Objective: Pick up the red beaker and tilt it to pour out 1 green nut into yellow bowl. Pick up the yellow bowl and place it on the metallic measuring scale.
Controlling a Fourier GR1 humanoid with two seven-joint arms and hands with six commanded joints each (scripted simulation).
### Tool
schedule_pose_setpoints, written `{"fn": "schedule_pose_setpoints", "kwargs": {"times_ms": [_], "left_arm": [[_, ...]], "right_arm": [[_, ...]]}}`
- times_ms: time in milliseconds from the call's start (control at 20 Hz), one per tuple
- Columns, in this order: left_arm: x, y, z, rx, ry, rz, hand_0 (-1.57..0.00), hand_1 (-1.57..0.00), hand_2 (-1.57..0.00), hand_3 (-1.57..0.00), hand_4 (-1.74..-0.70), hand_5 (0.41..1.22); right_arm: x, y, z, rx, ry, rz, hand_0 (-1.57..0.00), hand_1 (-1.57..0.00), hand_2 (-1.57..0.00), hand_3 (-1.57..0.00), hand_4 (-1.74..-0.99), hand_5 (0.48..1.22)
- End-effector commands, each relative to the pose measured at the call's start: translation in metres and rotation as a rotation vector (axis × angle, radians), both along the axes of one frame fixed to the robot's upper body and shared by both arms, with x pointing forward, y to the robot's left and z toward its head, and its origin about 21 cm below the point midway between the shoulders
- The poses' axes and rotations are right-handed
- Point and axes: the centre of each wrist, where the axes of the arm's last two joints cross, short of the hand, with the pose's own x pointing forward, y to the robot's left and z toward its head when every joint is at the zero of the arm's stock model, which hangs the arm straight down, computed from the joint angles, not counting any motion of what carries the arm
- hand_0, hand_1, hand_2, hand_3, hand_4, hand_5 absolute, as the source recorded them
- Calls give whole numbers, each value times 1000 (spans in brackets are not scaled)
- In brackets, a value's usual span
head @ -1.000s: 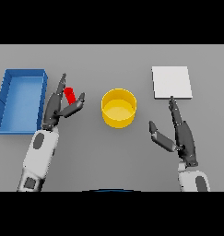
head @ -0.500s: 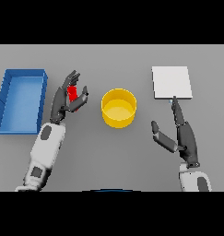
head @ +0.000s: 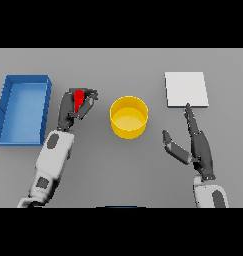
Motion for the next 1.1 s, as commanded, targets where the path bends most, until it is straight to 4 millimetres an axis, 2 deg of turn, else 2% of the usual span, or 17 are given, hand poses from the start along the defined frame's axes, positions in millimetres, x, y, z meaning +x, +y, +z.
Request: {"fn": "schedule_pose_setpoints", "kwargs": {"times_ms": [0,100,250,400,550,750,850,950,1050], "left_arm": [[1,1,3,8,-3,8,-1464,-1467,-1467,-1420,-1686,1129],[3,4,11,35,-23,6,-1502,-1505,-1504,-1475,-1706,1126],[11,8,38,114,-64,-33,-1536,-1537,-1537,-1522,-1723,1127],[15,11,62,321,-104,-104,-1553,-1554,-1554,-1546,-1732,1137],[18,4,81,526,-109,-177,-1559,-1560,-1560,-1555,-1735,1132],[14,-7,87,611,-103,-218,-1559,-1560,-1560,-1555,-1735,1136],[22,-11,101,744,-111,-245,-1564,-1564,-1564,-1561,-1737,1149],[24,-20,110,914,-131,-305,-1566,-1566,-1566,-1564,-1739,1153],[28,-33,119,1078,-160,-374,-1568,-1568,-1568,-1567,-1739,1177]], "right_arm": [[1,2,-4,-5,11,-3,1,1,1,1,-1186,670],[0,1,-5,-8,-2,-6,1,1,1,1,-1160,664],[2,-2,-3,-46,-6,-27,1,1,1,1,-1116,656],[1,0,-3,-57,-14,-17,1,1,1,1,-1101,658],[-2,-1,-5,-50,-10,-7,1,1,1,1,-1092,663],[-1,1,1,-56,-13,-14,1,1,1,1,-1092,664],[-3,1,1,-48,-16,-2,1,1,1,1,-1096,670],[-4,1,0,-44,-14,13,1,1,1,1,-1069,685],[-2,2,2,-61,-17,8,1,1,1,1,-1056,692]]}}
